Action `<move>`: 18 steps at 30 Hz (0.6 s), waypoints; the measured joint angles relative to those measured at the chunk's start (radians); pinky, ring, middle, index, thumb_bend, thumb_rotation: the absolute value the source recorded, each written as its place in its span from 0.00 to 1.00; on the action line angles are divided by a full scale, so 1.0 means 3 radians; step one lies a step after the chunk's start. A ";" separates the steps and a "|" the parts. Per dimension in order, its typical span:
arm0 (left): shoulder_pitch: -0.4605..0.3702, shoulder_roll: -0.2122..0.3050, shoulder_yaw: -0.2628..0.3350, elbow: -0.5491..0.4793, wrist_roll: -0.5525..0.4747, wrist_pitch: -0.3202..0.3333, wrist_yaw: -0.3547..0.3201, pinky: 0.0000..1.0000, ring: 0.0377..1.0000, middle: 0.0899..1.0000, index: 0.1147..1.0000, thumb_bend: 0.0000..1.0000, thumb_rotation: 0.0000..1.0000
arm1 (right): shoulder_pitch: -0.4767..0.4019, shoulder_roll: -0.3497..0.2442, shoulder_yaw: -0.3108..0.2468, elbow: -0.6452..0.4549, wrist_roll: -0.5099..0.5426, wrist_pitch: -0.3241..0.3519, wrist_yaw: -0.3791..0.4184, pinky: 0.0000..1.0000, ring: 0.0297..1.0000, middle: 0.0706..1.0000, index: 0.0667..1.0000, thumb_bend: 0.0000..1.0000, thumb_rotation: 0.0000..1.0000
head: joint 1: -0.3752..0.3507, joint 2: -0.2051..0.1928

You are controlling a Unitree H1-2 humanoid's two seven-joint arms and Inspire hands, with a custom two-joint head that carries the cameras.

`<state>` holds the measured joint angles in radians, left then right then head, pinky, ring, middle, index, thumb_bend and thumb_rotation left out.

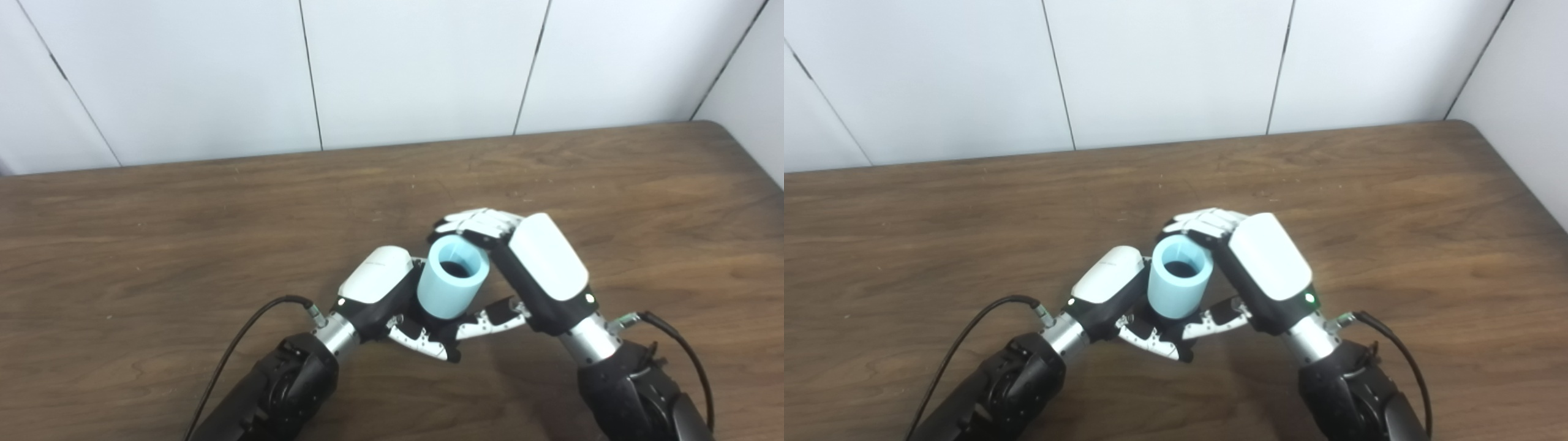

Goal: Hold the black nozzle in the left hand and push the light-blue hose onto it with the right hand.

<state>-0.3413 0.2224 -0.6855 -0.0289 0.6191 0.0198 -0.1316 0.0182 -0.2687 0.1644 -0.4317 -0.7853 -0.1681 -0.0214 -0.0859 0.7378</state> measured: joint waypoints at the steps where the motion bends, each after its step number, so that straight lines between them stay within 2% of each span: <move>1: 0.0002 0.0000 0.0004 0.0000 0.0000 -0.0002 0.0000 0.34 0.28 0.29 0.40 0.51 0.09 | 0.0001 0.0016 -0.0007 0.0000 0.0001 -0.0014 -0.0034 0.64 0.71 0.69 0.63 0.76 0.20 | 0.0000 0.0000; 6: 0.0003 -0.0012 0.0007 0.0010 -0.0001 -0.0006 -0.0001 0.34 0.28 0.29 0.40 0.51 0.09 | -0.0004 0.0145 -0.0042 -0.0026 0.0037 -0.0026 -0.0059 0.66 0.73 0.73 0.67 0.77 0.18 | -0.0005 0.0010; 10: 0.0005 -0.0012 0.0009 0.0010 -0.0001 -0.0006 -0.0004 0.34 0.28 0.29 0.40 0.51 0.09 | -0.0030 0.0191 -0.0040 -0.0281 0.0171 0.0013 0.0080 0.69 0.78 0.81 0.80 0.78 0.20 | -0.0015 0.0005; 14: 0.0008 -0.0014 0.0009 0.0012 0.0000 -0.0006 -0.0005 0.34 0.28 0.29 0.40 0.51 0.09 | -0.0117 0.0219 -0.0038 -0.0453 0.0392 0.0017 0.0229 0.74 0.82 0.87 0.94 0.80 0.29 | -0.0010 0.0000; 18: 0.0007 -0.0018 0.0010 0.0012 0.0000 -0.0008 -0.0010 0.34 0.28 0.29 0.40 0.51 0.09 | -0.0110 0.0196 -0.0092 -0.0505 0.0560 0.0004 0.0318 0.75 0.84 0.89 0.98 0.77 0.33 | -0.0010 0.0000</move>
<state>-0.3393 0.2171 -0.6826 -0.0253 0.6189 0.0173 -0.1346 -0.0148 -0.2098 0.1367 -0.5832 -0.6175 -0.1668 0.0739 -0.0890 0.7378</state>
